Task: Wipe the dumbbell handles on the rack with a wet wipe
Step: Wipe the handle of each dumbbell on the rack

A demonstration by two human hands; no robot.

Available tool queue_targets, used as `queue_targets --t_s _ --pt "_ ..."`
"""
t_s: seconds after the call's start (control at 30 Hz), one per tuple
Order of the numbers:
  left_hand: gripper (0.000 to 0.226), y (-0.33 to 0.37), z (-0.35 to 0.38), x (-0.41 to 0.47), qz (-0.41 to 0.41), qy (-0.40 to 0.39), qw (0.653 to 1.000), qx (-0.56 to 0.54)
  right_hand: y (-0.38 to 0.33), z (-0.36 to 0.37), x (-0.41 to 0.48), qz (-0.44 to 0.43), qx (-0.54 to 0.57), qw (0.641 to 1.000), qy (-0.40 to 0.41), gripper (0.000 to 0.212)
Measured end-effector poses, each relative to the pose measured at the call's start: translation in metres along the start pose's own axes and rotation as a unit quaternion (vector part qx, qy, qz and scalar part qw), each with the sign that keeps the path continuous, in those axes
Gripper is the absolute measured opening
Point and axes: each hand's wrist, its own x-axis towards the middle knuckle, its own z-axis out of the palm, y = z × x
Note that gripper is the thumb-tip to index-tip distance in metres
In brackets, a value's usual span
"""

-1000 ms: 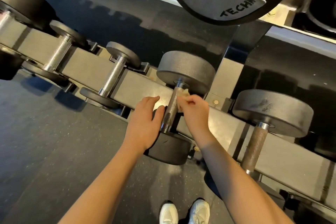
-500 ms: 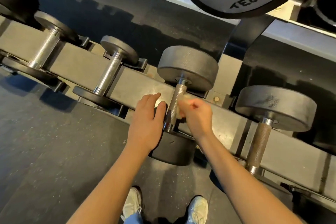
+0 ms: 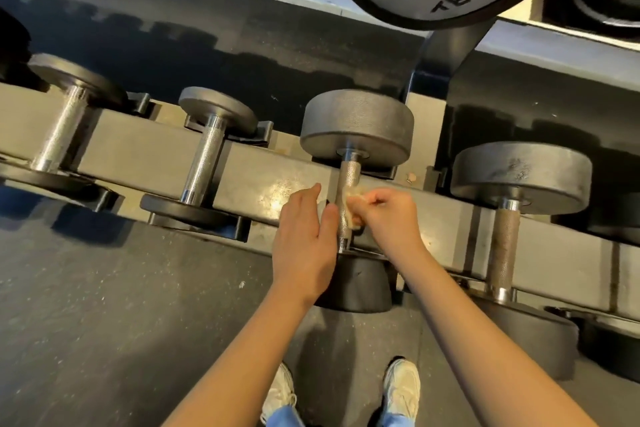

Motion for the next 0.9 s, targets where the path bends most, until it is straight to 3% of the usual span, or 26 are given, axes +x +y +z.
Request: queue_targets --t_s 0.13,0.27,0.4,0.57,0.63,0.8,0.9 --pt "0.063 -0.002 -0.001 0.000 0.008 -0.011 1.000 -0.025 0.004 -0.005 -0.016 0.023 -0.077 0.996 -0.047 0.014" --pt "0.075 0.001 -0.007 0.002 0.066 -0.047 0.997 -0.005 -0.006 0.001 0.005 -0.005 -0.061 0.997 0.046 0.013" --pt "0.058 0.002 -0.013 0.007 0.100 -0.067 0.993 -0.006 -0.022 0.005 0.024 -0.035 -0.010 0.991 0.128 0.004" --pt "0.051 -0.007 -0.008 0.014 0.056 -0.097 0.994 0.007 -0.008 0.007 -0.002 0.029 0.004 0.999 0.028 0.018" --pt "0.046 -0.006 -0.008 0.016 0.030 -0.108 0.994 0.016 -0.006 0.002 -0.012 0.048 0.000 0.999 -0.006 0.014" --pt "0.030 0.004 -0.012 0.023 0.012 -0.123 0.987 -0.103 -0.010 -0.003 -0.016 0.011 0.060 0.998 0.002 0.014" --pt "0.033 0.009 -0.015 0.033 0.050 -0.106 0.991 -0.071 -0.018 0.001 -0.017 0.017 0.131 0.991 -0.015 0.027"
